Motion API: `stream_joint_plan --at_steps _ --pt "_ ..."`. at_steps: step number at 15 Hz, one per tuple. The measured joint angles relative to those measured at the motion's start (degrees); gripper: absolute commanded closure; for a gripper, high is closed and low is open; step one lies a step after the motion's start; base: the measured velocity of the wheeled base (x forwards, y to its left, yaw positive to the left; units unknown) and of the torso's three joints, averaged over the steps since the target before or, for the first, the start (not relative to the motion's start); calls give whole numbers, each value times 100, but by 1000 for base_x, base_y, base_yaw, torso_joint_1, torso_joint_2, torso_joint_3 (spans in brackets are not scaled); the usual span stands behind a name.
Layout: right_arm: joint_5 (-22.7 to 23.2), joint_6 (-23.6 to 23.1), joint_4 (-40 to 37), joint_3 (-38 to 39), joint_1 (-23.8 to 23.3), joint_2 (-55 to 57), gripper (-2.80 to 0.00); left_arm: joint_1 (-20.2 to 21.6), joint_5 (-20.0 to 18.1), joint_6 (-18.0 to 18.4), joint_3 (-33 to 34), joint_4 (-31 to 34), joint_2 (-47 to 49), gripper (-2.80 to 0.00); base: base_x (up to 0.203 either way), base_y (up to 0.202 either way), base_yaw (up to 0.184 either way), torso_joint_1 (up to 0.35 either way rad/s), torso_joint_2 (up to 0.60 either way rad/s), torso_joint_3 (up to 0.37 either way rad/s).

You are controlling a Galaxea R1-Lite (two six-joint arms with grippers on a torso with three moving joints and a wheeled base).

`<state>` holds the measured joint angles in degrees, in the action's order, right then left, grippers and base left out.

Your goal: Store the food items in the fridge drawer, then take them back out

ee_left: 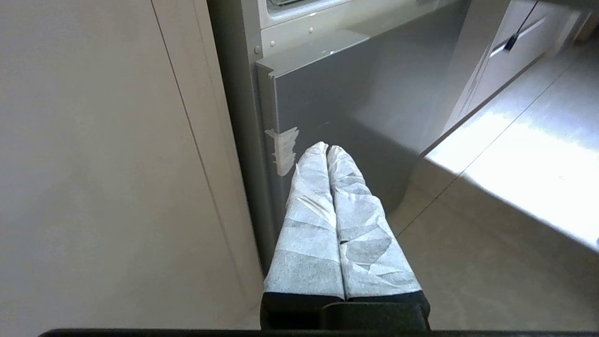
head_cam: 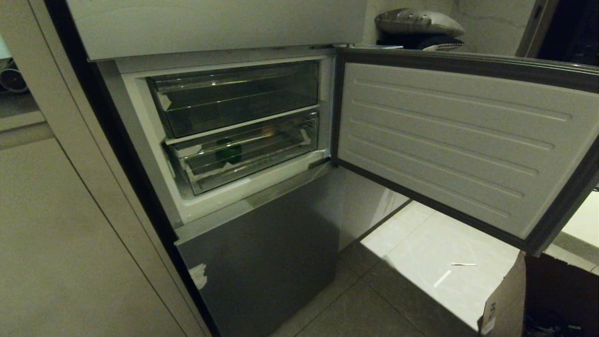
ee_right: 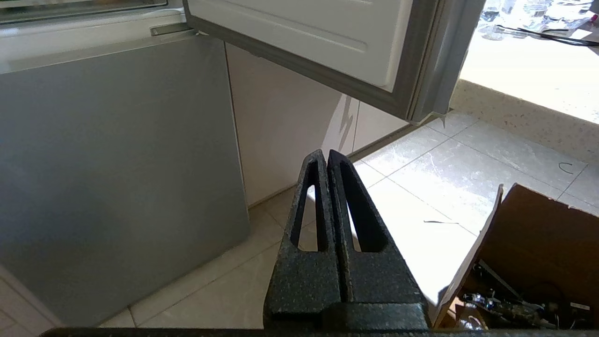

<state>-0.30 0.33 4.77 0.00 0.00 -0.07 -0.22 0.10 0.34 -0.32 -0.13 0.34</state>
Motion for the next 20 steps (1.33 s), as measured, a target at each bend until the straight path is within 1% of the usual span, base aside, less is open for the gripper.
stream_joint_plan --at_steps 2,8,9,10,11,12,14,16,20 --pt "-6 1 0 0 0 0 0 -5 4 -54 21 -17 -23 0 0 0 0 0 0 0" --pt "-33 -1 2 0 0 0 0 -5 12 -34 32 -28 -27 0 0 0 0 0 0 0" --pt "-32 -22 3 0 0 0 0 -5 2 66 32 -5 -29 0 0 0 0 0 0 0" --pt "-29 -11 2 0 0 0 0 -5 -46 282 32 5 -29 0 0 0 0 0 0 0" --pt "-33 -4 0 0 0 0 0 -5 -84 415 32 9 -29 0 0 0 0 0 0 0" --pt "-38 -6 2 0 0 0 0 -5 -86 417 32 9 -29 0 0 0 0 0 0 0" --pt "-38 9 5 0 0 0 0 -7 -52 285 32 6 -29 0 0 -4 32 -1 -1 1" --pt "-46 41 0 0 0 0 0 0 -9 83 32 4 -29 0 1 -6 145 0 0 2" --pt "-48 57 2 0 0 0 0 -2 -2 65 32 2 -29 0 0 -9 176 4 -1 3"
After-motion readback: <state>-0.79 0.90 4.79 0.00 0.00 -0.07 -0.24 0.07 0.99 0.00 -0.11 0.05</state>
